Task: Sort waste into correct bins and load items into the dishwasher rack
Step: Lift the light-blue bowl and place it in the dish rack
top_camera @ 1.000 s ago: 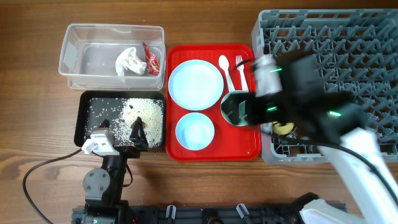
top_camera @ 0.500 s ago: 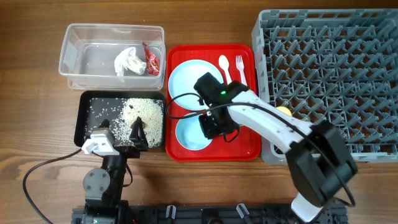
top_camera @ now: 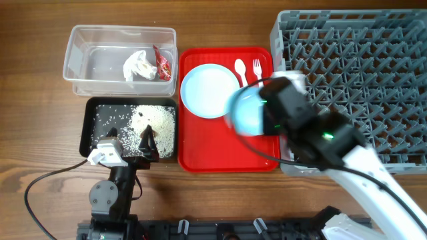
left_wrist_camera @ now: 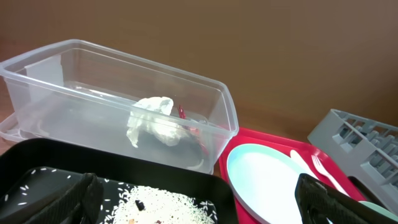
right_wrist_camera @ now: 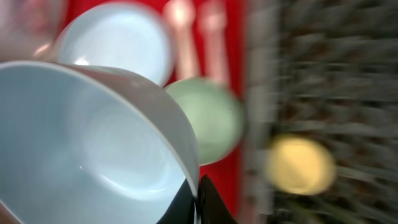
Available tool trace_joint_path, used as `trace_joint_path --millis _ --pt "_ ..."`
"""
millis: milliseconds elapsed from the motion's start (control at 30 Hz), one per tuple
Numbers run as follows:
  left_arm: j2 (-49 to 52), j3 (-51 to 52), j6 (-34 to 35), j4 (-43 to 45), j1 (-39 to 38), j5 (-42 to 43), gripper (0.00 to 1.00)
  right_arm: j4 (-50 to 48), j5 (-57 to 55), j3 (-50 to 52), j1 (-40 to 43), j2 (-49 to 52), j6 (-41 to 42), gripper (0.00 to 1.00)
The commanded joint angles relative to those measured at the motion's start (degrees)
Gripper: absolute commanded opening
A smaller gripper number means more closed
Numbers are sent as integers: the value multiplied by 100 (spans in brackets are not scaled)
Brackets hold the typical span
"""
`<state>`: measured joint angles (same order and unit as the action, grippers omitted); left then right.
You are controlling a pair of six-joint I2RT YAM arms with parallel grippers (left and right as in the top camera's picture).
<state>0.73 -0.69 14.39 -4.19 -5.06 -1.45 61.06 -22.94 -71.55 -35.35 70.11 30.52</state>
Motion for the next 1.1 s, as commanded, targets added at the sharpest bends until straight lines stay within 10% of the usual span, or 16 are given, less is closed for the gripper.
trace_joint_path --millis 0,400,1067 --pt "-57 37 -50 31 42 -55 100 31 -2848 -11 629 -413 715 4" --pt "-57 37 -50 31 42 -52 100 -706 -4878 -9 2955 1126 4 4" --pt "-57 37 -50 31 42 -52 100 -1078 -4557 -9 2142 3163 -1088 4"
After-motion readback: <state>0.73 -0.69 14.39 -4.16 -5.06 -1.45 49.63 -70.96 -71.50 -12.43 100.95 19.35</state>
